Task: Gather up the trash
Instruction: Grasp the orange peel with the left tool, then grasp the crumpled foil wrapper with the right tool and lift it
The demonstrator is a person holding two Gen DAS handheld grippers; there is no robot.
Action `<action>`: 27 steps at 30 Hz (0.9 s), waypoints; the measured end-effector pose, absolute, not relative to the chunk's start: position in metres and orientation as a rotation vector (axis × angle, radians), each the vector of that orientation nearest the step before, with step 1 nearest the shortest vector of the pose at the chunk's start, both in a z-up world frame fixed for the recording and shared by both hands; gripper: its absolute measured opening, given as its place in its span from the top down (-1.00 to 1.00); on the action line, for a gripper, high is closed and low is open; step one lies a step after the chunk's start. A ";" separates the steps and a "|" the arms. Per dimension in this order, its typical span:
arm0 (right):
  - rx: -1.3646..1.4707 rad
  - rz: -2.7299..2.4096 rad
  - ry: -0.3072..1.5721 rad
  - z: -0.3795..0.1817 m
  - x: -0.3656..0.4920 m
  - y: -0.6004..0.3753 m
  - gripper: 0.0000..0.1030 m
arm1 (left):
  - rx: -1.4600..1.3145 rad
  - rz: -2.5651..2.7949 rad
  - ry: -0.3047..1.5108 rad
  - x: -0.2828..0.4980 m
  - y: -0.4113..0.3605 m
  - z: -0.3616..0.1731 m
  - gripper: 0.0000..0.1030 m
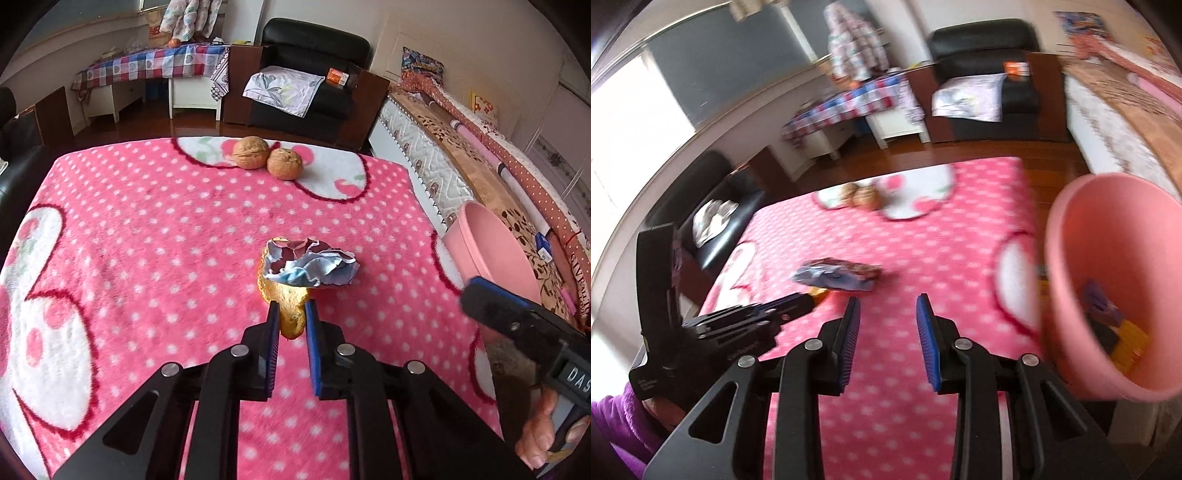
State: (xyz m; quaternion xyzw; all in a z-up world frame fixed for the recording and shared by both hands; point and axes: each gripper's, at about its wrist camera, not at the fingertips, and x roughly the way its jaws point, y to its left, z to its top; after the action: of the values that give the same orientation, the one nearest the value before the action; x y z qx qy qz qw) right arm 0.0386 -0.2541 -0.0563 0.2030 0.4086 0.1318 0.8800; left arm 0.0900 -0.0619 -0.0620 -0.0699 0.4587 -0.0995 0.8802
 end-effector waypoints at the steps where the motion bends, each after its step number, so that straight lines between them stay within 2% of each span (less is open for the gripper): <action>1: 0.413 0.291 0.853 -0.056 0.041 -0.249 0.38 | -0.150 -0.209 0.956 0.088 -0.060 -0.062 0.76; 7: 0.287 0.396 0.881 -0.060 0.060 -0.205 0.38 | -0.184 -0.197 0.958 0.078 -0.037 -0.063 0.76; 20: 0.368 0.365 0.898 -0.064 0.100 -0.202 0.38 | -0.276 -0.129 0.961 0.059 0.025 -0.070 0.76; 27: 0.500 0.392 0.983 -0.092 0.136 -0.207 0.38 | -0.314 -0.117 0.939 0.054 0.040 -0.066 0.76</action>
State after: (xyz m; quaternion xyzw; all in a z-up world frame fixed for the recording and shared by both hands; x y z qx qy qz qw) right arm 0.1358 -0.2074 -0.0920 0.2358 0.4641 0.1849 0.8336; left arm 0.0543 0.0402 -0.0656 -0.1505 0.4501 -0.0560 0.8784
